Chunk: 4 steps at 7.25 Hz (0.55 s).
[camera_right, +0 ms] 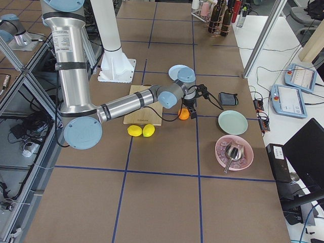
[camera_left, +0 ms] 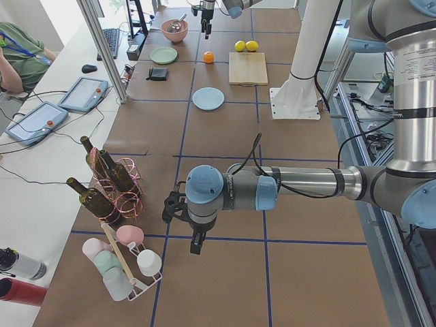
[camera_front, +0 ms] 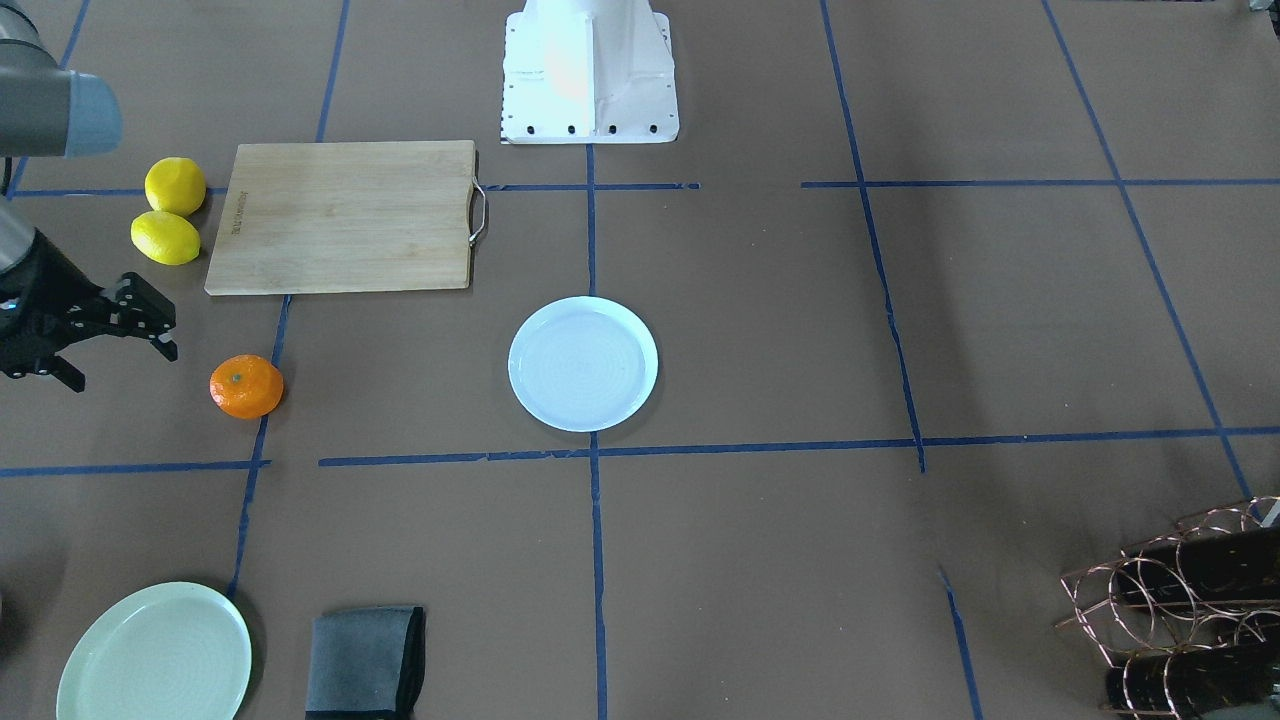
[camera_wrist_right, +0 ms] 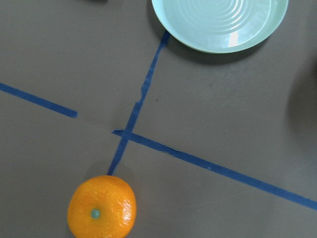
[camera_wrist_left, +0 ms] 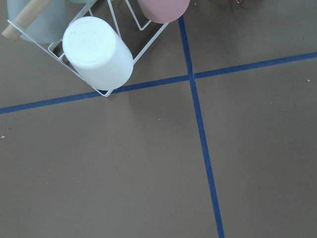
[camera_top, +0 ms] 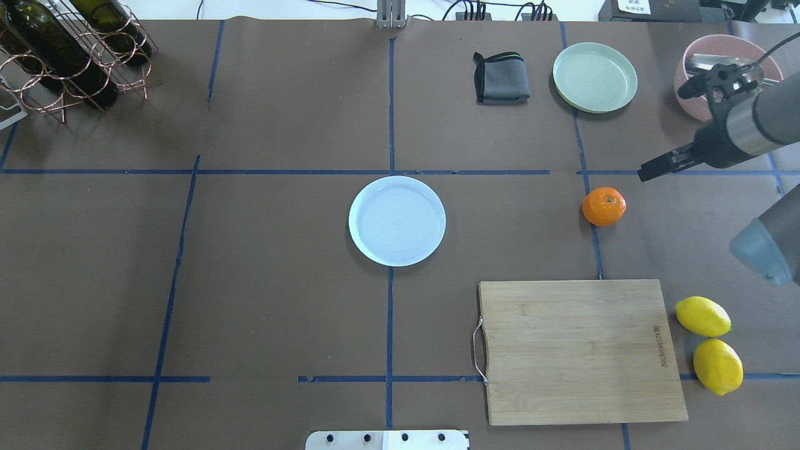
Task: Pick orange to plate
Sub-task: 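Move the right gripper down toward the orange, then close the right gripper around the orange and lift it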
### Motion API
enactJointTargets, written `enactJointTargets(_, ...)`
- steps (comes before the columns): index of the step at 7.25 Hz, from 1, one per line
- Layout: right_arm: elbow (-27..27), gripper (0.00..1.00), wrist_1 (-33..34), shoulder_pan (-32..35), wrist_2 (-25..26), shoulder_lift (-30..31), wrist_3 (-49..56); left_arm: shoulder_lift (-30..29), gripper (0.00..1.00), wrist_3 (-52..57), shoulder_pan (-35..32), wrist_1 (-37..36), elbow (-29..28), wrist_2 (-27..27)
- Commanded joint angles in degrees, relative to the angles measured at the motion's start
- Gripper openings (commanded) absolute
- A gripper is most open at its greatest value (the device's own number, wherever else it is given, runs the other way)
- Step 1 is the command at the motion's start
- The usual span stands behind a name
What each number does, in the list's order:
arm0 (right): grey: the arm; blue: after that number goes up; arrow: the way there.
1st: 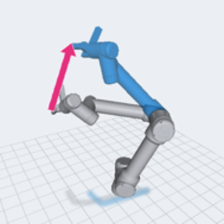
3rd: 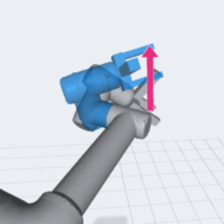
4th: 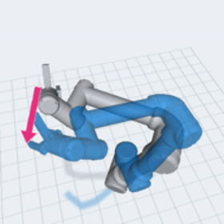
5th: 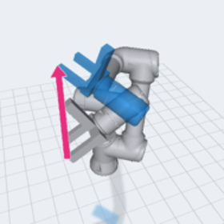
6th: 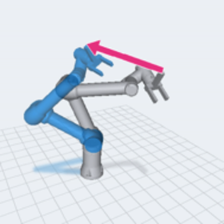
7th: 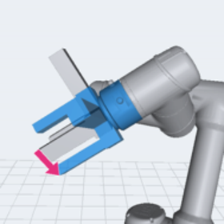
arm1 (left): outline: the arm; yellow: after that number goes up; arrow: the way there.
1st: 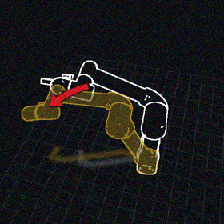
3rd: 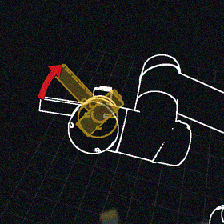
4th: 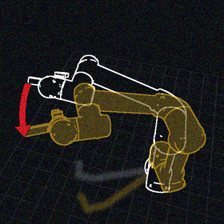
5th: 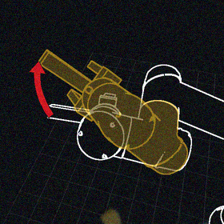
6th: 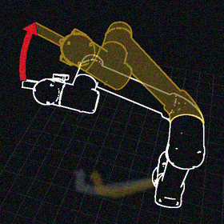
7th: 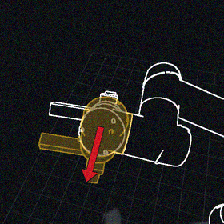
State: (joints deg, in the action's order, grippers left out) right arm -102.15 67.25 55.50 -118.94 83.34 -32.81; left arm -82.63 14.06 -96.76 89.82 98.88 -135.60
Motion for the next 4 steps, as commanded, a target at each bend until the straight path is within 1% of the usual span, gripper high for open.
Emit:
enactJointTargets(1, 0.28, 1.0, -0.98, -8.36, 8.36, -1.16, -8.12, -0.07, 1.0, -0.08, -0.01, 0.1, 0.0, -0.01)
enactJointTargets(4, 0.72, 1.0, -1.25, -10.85, 10.21, -1.25, -8.5, 0.02, 1.0, -0.08, -0.01, 0.1, 0.0, -0.01)
